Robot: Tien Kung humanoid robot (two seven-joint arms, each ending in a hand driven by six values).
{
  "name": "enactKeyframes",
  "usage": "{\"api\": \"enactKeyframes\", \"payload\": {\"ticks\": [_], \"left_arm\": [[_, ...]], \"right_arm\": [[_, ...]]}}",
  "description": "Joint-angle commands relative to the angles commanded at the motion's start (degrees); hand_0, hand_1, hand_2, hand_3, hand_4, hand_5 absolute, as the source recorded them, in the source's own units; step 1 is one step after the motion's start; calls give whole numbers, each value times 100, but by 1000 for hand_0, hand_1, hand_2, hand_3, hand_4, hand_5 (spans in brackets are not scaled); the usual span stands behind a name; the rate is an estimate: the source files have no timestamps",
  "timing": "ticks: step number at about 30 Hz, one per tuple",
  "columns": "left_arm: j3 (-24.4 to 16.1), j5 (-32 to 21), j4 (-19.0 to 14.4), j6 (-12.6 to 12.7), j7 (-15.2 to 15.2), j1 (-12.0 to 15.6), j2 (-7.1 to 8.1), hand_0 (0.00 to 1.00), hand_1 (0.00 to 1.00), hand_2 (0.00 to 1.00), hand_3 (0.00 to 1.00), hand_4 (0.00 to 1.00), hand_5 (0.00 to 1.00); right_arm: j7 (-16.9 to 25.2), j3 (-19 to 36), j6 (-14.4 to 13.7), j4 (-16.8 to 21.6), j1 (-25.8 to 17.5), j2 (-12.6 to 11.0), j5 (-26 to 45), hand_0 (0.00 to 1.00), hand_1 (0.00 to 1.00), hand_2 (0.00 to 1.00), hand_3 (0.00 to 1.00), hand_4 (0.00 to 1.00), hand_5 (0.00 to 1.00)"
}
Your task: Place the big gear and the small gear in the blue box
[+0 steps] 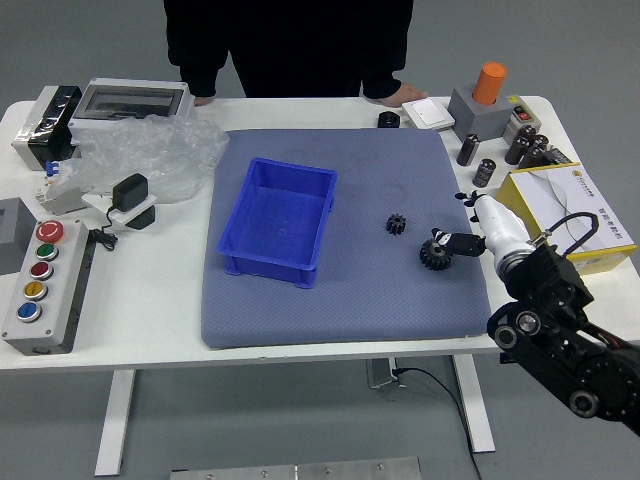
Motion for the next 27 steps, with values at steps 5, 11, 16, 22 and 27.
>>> {"api": "enactKeyframes", "payload": {"ticks": [5, 11, 16, 22, 27], "left_arm": [[1, -4, 0, -2, 1, 0, 5, 810, 785, 800, 756, 595, 250], [-12, 10, 0, -10, 1, -7, 3, 810, 785, 800, 756, 595, 250], [1, 1, 0, -4, 10, 4, -1, 810, 785, 800, 756, 595, 250], [6, 2, 0, -2, 9, 3, 0, 810, 785, 800, 756, 595, 250], [1, 13, 0, -7, 6, -6, 2, 810, 785, 800, 756, 595, 250]], "right_arm": [[0, -146, 117, -2, 48, 25, -161, 813, 751, 888, 892, 762, 279], [0, -323, 256, -7, 105, 15, -267, 812, 750, 886, 887, 759, 279], [0, -426, 350, -11, 133, -3, -343, 811, 749, 883, 897, 771, 246], [0, -543, 456, -32, 160, -56, -411, 811, 749, 881, 899, 767, 239], [0, -655, 549, -45, 203, -102, -483, 811, 747, 881, 899, 766, 238]]}}
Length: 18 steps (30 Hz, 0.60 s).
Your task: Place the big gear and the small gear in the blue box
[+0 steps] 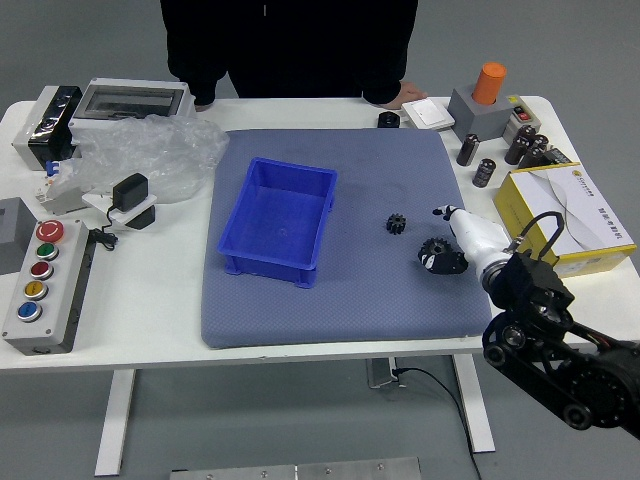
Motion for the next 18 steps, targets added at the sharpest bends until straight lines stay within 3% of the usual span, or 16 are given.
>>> {"api": "enactKeyframes", "payload": {"ticks": [18], "left_arm": [[-1, 8, 0, -9, 7, -2, 2, 810, 785, 798, 755, 594, 250]], "right_arm": [[0, -305, 168, -95, 181, -122, 14, 798, 730, 829, 884, 769, 253]]}}
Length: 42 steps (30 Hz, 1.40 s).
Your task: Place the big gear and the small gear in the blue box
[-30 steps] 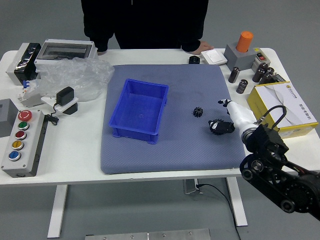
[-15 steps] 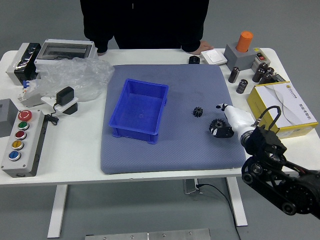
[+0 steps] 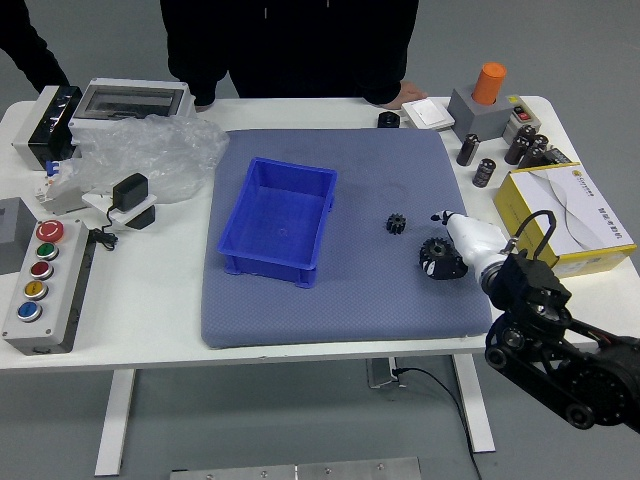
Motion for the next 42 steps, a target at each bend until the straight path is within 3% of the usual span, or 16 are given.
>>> {"api": "enactKeyframes", "payload": {"ticks": [13, 23, 24, 29, 30, 41, 42], "left_arm": [[0, 12, 0, -9, 6, -4, 8, 810, 785, 798, 756, 595, 250], [8, 3, 0, -9, 10, 1, 5, 810, 785, 798, 755, 594, 250], [9, 1, 0, -9, 10, 1, 4, 810, 785, 798, 755, 594, 250], [18, -12, 0, -6, 12, 5, 2, 810, 785, 798, 755, 594, 250], [19, -14, 0, -6, 12, 6, 2, 810, 785, 798, 755, 595, 250], [24, -23, 0, -5, 19, 10, -3, 810, 785, 797, 755, 594, 250], [23, -22, 0, -5, 20, 9, -4, 810, 785, 796, 755, 595, 250]], "right_arm": [[0, -340, 95, -126, 222, -116, 301, 786, 716, 810, 863, 767, 268], [0, -366, -55, -223, 220, -86, 327, 756, 681, 762, 804, 738, 274], [0, -365, -66, -229, 218, -85, 324, 707, 628, 694, 699, 634, 265], [0, -362, -120, -254, 204, -79, 298, 707, 628, 694, 699, 634, 265], [0, -363, -123, -256, 203, -78, 295, 684, 584, 639, 665, 531, 227], [0, -387, -179, -283, 180, -64, 399, 676, 567, 627, 656, 537, 249], [0, -389, -193, -283, 179, -63, 401, 679, 533, 574, 628, 563, 209]]}}
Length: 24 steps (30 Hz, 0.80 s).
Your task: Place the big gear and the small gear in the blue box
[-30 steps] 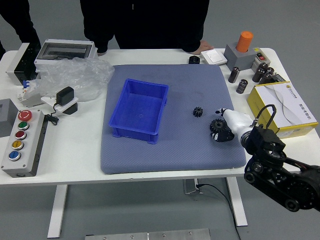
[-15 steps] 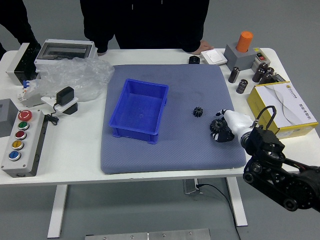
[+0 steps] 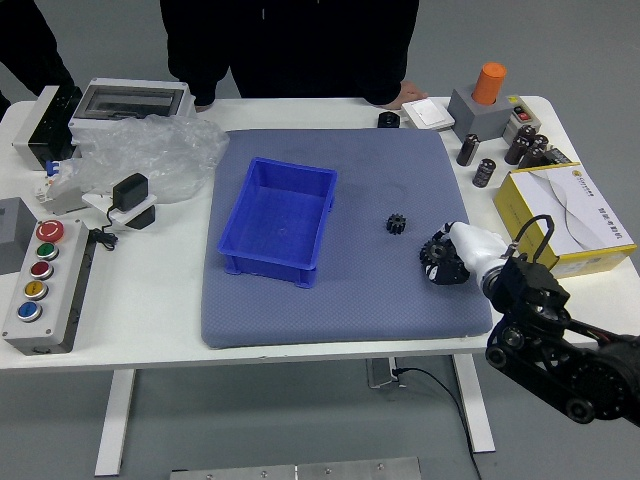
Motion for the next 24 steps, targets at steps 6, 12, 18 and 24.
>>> {"api": "enactKeyframes", "payload": {"ticks": [6, 12, 18, 24], "left_arm": [[8, -8, 0, 2, 3, 0, 0, 810, 785, 796, 755, 595, 250], [15, -20, 0, 6, 3, 7, 6, 810, 785, 795, 752, 595, 249], [1, -12, 0, -1, 1, 7, 8, 810, 784, 795, 751, 594, 249], [-9, -7, 0, -8, 1, 10, 10, 810, 785, 795, 751, 594, 250]], "right_arm": [[0, -8, -132, -3, -10, 16, -62, 671, 516, 548, 600, 592, 184], [0, 53, -231, 39, -12, 6, -195, 667, 508, 526, 588, 643, 127], [0, 150, -255, 166, 9, -10, -344, 668, 505, 524, 587, 643, 112], [0, 295, -222, 369, 78, -16, -524, 674, 508, 525, 591, 635, 89]]}}
